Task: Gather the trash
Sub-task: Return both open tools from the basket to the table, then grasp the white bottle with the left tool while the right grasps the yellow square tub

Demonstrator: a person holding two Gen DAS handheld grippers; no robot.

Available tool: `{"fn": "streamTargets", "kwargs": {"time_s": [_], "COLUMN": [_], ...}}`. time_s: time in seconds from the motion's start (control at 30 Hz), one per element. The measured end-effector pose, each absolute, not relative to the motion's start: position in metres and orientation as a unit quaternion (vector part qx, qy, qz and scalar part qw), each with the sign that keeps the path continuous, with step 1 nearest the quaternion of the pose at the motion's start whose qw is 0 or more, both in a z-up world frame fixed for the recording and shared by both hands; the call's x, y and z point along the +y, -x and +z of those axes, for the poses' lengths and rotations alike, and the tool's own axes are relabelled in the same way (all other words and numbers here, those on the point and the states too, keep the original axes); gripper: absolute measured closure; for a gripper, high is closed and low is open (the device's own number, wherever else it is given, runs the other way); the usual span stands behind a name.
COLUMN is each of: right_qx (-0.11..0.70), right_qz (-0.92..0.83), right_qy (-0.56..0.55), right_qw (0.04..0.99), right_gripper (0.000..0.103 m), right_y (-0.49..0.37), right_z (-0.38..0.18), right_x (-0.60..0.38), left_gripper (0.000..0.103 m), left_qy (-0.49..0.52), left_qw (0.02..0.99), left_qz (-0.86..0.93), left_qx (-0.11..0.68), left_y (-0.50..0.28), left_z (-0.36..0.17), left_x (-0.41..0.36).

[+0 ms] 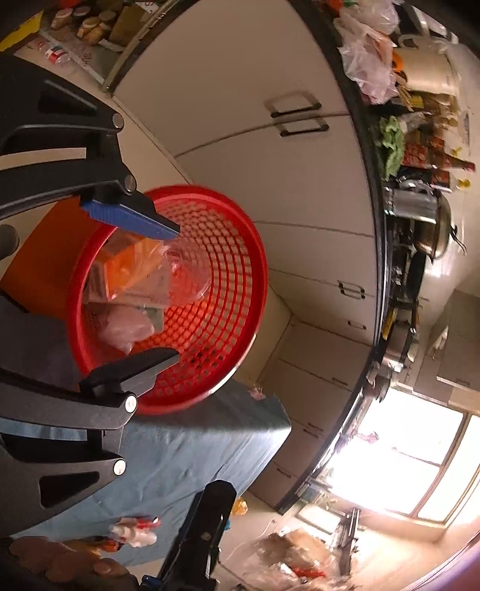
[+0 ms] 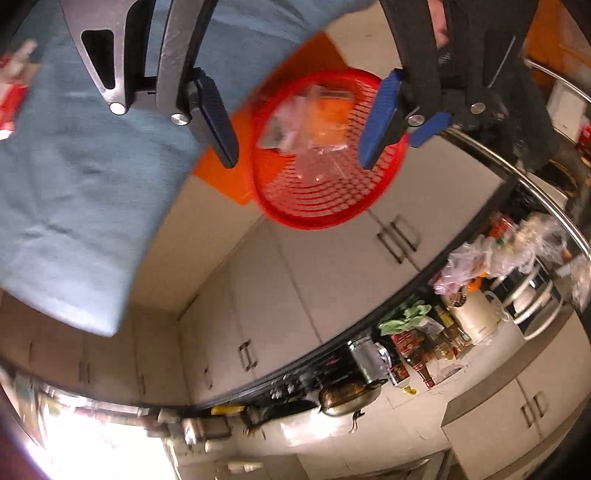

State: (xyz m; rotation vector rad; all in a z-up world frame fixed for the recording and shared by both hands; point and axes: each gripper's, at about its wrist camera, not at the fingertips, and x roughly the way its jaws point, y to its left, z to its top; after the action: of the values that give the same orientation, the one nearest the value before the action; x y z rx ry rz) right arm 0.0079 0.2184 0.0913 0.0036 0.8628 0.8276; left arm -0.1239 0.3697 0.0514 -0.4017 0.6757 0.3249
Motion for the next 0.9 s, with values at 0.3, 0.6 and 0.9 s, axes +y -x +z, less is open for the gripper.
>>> {"fn": "streamTargets", "kwargs": {"time_s": [0.3,0.6,0.9], "right_qx": [0.335,0.346,0.413], "right_qz": [0.332,0.268,0.187], "right_qy": [0.019,-0.043,-0.053], "right_qw": [0.882,0.898,0.890], "right_gripper": [0.018,0.018,0.037], "right_y": [0.025,0.028,0.010], "right_z": [0.103,0.092,0.065], "right_x": [0.116,-0.010,-0.146], "left_gripper": [0.039,0.039,0.037], "left_qy": [0.145,0.081,0.024], "left_qw": [0.933,0.934,0.924], "left_qz": [0.083,-0.011,-0.057], "left_qx": [0.318,0.349,0.378], "left_y": [0.122,0.103,0.089], "left_z": [0.067,0.060,0.051], "left_x": [0.279,0.172,0.102]}}
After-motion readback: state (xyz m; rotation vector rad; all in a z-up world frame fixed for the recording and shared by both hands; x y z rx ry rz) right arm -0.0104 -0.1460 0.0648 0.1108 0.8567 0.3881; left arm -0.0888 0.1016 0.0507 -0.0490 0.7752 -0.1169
